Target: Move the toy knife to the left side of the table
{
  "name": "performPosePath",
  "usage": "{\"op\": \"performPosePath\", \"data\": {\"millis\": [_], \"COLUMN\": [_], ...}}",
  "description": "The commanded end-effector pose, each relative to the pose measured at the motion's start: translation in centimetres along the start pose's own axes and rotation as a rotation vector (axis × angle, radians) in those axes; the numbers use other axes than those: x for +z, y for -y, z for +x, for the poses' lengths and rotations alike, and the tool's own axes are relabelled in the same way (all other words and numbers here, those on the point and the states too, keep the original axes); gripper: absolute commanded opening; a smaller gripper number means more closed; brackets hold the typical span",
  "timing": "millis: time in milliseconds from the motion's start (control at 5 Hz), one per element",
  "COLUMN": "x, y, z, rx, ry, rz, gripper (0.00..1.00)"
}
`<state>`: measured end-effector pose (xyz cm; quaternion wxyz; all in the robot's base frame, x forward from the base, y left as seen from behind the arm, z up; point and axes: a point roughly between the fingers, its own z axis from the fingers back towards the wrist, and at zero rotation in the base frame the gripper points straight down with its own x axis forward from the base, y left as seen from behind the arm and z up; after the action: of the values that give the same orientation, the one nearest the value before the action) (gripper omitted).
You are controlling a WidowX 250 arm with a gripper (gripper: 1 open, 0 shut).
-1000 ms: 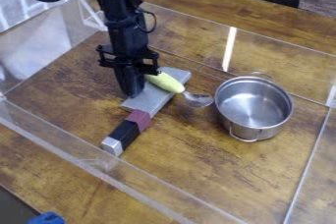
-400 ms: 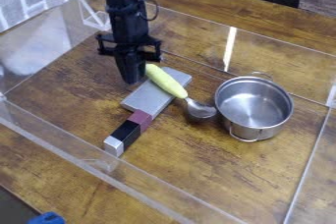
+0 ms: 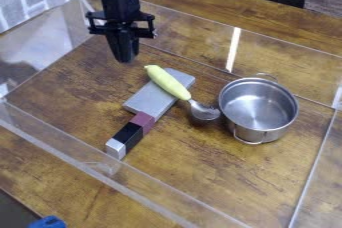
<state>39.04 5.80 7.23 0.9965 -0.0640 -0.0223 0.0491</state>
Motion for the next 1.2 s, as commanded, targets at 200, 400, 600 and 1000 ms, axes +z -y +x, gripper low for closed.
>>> {"op": "performPosePath", "data": {"millis": [200, 400, 600, 1000], "x": [1.9, 2.2, 2.5, 0.9], "y": [1.1, 1.4, 1.8, 3.1], "z": [0.1, -0.2, -0.3, 0.4], "rx": [0.089, 0.175, 0.260, 0.415], "ry": [0.053, 0.048, 0.052, 0.057], "rz": [0.010, 0.015, 0.018, 0.027], "gripper": [1.00, 1.00, 1.00, 1.00]}}
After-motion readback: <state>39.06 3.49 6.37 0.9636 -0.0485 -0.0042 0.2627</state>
